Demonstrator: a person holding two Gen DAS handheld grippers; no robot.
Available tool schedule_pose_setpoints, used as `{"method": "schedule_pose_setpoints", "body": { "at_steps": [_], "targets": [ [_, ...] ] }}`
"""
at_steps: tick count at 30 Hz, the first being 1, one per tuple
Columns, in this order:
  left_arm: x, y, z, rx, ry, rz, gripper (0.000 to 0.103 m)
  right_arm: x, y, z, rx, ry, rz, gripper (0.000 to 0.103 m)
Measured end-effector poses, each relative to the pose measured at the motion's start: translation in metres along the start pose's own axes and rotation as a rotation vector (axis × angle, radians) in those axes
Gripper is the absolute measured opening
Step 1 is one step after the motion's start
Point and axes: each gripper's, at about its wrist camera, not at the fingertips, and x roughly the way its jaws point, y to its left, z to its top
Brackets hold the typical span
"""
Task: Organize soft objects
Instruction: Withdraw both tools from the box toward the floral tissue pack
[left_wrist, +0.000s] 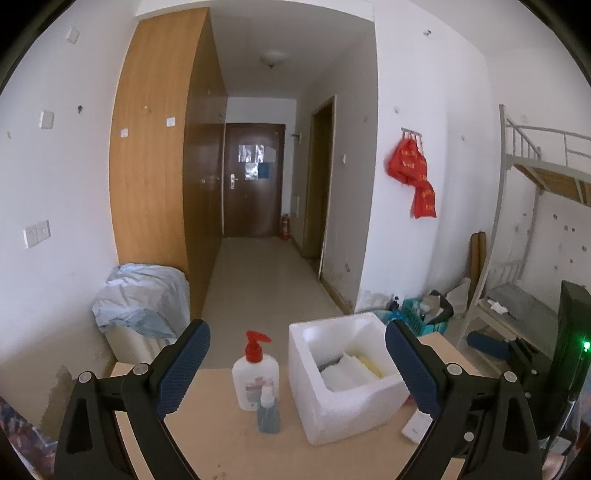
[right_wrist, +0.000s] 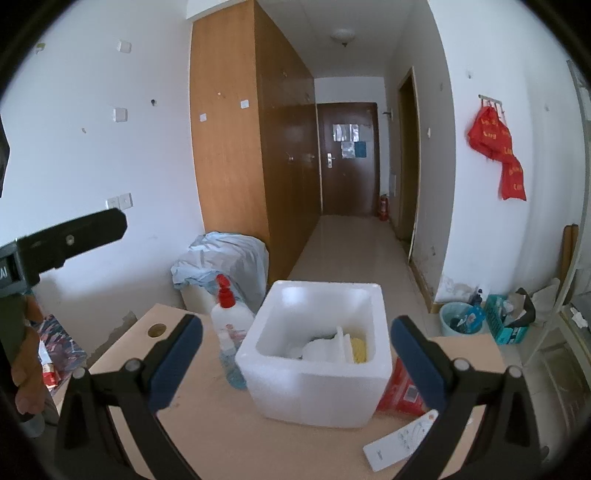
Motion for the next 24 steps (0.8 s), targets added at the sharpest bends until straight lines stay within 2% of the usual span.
{"method": "schedule_pose_setpoints", "body": {
  "at_steps": [5,8,17,24],
  "targets": [
    [-0.025,0.004,-0.008,0.003,0.007,-0.007,0.096,-0.019,0.005,-0.007,0.006,-0.011,0.01,0.103],
    [-0.04,0.005,-0.019,-0.004,0.01,-0.025,0.103,-0.03,0.01,-0.013,0.008,-0.014,0.014,0.103],
    [-0.08,0.017,-0.066,-0.022,0.019,-0.009,0.103,-0.058,0.03,-0.041,-0.03,-0.016,0.023,0.103],
    [-0.092,0.022,-0.094,-0.027,0.033,0.013,0.103,-0.066,0.042,-0.063,-0.038,0.003,0.044,0.103]
  ]
}}
